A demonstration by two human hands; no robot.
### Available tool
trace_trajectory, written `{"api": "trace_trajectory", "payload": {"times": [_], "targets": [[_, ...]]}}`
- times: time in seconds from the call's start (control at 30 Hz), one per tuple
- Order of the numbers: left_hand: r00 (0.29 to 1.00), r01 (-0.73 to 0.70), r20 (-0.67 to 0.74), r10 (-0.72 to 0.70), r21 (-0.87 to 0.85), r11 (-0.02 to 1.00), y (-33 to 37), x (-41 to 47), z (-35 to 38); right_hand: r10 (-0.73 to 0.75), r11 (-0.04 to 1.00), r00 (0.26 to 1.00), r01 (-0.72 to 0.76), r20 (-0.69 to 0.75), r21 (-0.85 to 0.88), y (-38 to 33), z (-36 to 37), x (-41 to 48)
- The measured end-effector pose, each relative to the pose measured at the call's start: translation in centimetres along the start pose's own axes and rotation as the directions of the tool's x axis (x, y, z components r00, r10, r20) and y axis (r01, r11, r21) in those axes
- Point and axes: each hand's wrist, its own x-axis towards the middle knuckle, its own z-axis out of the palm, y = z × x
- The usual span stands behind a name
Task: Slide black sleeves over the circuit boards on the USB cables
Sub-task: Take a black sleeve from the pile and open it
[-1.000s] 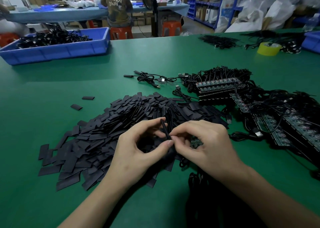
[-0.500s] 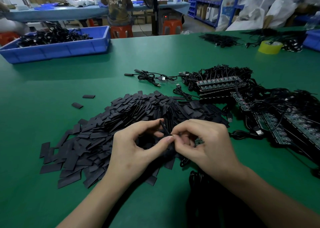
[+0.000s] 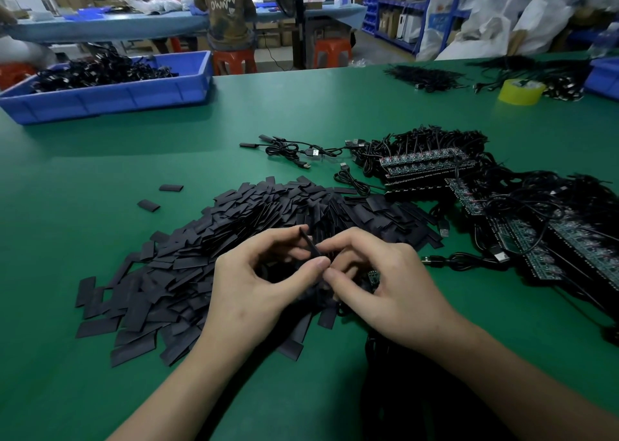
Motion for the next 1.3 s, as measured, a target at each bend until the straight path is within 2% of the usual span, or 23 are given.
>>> {"api": "trace_trajectory", "payload": {"times": [0.17,0.3,0.5,0.67,0.87,1.07,1.3], "targets": [[0.998,0.048,-0.048,-0.048,-0.011,0.999,-0.2,0.1,0.2,-0.034,0.999,0.995,0.033,-0.095,-0.017,0.0,0.1,0.0],[0.987,0.117,-0.100,-0.122,-0.057,0.992,-0.1,0.1,0.5,-0.103,0.988,0.985,0.085,-0.135,-0.131,-0.3,0.1,0.0],[0.980,0.163,-0.099,-0.174,-0.112,0.980,0.0,0.0,0.7,-0.208,0.957,0.966,0.169,-0.154,-0.235,-0.5,0.0,0.0],[0.989,0.114,-0.087,-0.122,-0.090,0.989,0.4,0.0,0.6,-0.189,0.969,0.969,0.157,-0.162,-0.189,-0.4,0.0,0.0],[0.995,0.018,-0.098,-0.019,-0.009,1.000,0.4,-0.1,0.3,-0.094,0.995,0.981,0.089,-0.171,-0.038,-0.5,0.1,-0.1],[0.982,-0.179,-0.033,0.187,0.161,0.971,0.3,-0.2,-0.3,0.006,0.994,0.991,0.010,-0.137,0.112,-0.6,-0.1,-0.1],[0.965,-0.260,0.032,0.259,0.168,0.951,0.5,-0.3,-0.4,-0.176,0.982,0.971,0.162,-0.164,-0.094,-0.6,-1.2,0.4]]}}
